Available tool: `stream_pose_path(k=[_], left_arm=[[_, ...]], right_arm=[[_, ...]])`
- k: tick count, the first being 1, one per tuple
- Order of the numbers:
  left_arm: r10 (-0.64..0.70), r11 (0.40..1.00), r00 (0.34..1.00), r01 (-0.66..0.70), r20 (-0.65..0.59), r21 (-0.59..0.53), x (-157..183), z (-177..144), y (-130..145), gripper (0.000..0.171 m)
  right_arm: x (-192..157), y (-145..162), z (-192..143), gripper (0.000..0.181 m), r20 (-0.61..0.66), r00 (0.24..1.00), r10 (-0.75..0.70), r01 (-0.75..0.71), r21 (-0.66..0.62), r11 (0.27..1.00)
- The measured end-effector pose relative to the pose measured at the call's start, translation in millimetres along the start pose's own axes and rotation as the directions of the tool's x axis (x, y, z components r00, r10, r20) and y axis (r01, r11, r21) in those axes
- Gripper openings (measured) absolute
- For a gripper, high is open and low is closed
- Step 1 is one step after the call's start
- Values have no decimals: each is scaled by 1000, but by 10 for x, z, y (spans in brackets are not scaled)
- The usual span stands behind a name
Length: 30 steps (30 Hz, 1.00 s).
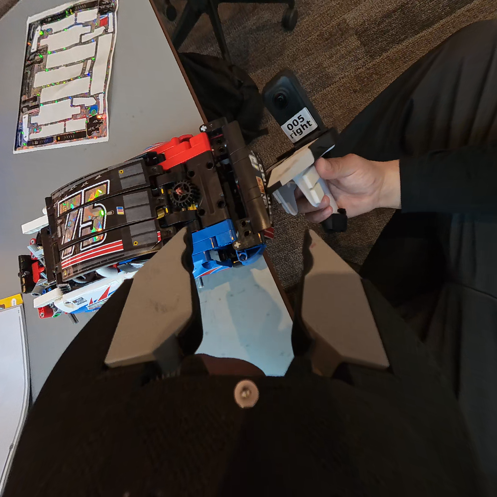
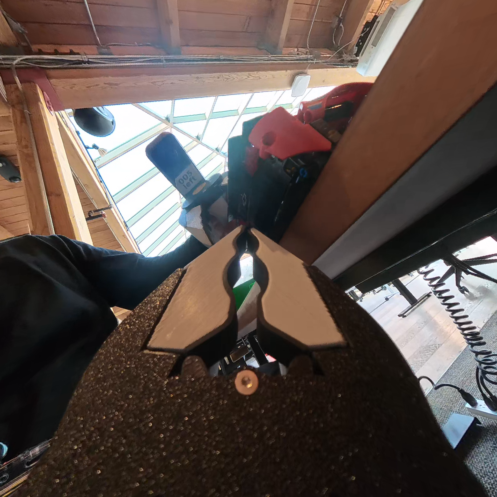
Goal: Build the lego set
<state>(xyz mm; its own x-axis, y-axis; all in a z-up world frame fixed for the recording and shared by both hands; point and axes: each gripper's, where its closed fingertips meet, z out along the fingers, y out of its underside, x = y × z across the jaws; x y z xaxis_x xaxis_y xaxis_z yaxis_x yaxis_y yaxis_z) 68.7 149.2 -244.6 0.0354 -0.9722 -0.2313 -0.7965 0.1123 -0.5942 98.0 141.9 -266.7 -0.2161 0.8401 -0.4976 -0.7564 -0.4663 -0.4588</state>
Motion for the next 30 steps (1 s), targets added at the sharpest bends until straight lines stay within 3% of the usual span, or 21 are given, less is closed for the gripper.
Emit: stream_pose_path(k=[30], left_arm=[[89, 996, 995, -88, 44, -31, -25, 72, 9, 73]], right_arm=[[92, -33, 29, 0, -32, 998, -48, 48, 0, 999]])
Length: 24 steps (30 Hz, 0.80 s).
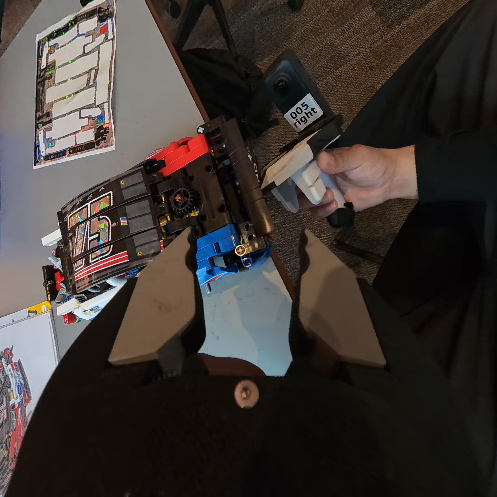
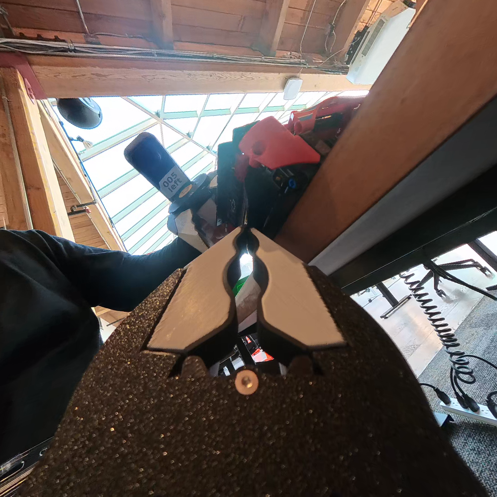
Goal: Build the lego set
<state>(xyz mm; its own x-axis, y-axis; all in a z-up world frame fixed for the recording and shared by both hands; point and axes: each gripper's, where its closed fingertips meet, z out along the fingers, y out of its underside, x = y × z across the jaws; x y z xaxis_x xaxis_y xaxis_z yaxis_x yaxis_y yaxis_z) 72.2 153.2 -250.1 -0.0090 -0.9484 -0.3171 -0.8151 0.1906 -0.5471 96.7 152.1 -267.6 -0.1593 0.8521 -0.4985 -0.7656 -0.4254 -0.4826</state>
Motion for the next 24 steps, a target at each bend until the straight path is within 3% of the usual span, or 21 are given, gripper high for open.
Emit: stream_pose_path(k=[4, 24], left_arm=[[4, 1000, 1000, -5, 22, 28, -33, -15, -58, 70], [104, 994, 993, -101, 57, -50, -57, 122, -122, 67]], right_arm=[[0, -2, 1, 0, -2, 1000, -2, 2, -2, 1000], [80, -56, 17, 0, -54, 986, 157, -155, 39, 987]])
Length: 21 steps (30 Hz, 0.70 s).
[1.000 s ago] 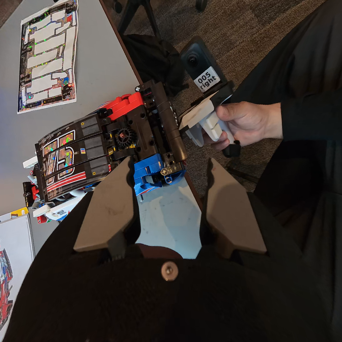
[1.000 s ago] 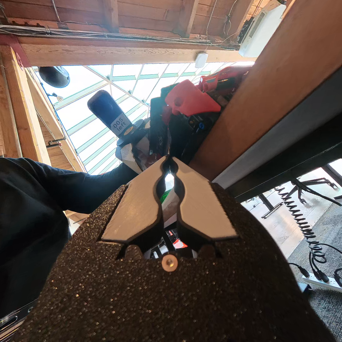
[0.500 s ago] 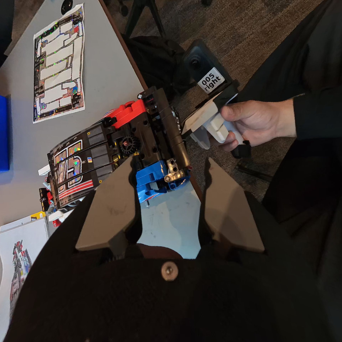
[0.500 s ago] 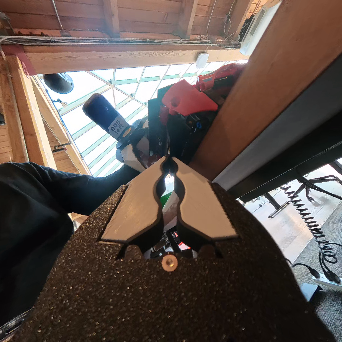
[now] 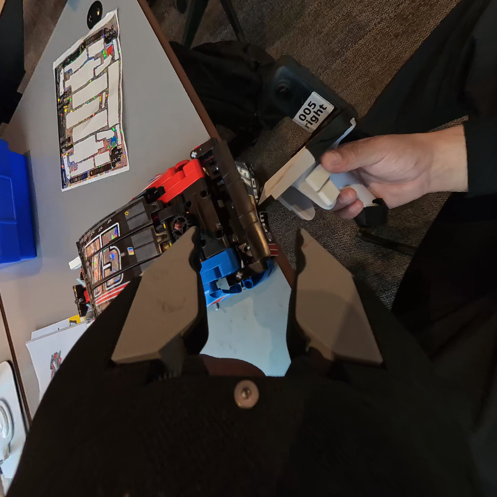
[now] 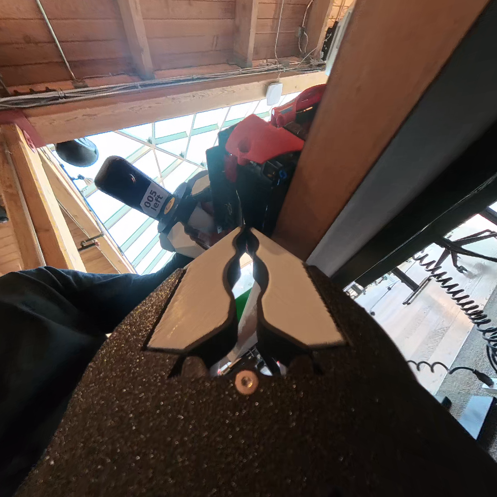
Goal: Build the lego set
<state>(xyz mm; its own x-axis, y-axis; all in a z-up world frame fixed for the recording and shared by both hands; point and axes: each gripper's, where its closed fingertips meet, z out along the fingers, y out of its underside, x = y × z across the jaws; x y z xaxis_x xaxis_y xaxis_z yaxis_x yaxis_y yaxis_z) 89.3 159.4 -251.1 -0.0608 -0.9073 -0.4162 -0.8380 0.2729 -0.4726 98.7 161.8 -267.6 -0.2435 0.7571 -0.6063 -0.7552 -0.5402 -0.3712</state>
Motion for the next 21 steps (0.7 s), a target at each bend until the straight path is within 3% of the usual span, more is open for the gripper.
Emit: stream_pose_path(k=[13, 21], left_arm=[[14, 1000, 1000, -14, 9, -19, -9, 77, -3, 77], [19, 1000, 1000, -19, 22, 3, -1, 93, -21, 78]], right_arm=[[76, -72, 15, 0, -166, 985, 37, -41, -24, 999], [131, -134, 11, 0, -388, 920, 56, -65, -10, 998]])
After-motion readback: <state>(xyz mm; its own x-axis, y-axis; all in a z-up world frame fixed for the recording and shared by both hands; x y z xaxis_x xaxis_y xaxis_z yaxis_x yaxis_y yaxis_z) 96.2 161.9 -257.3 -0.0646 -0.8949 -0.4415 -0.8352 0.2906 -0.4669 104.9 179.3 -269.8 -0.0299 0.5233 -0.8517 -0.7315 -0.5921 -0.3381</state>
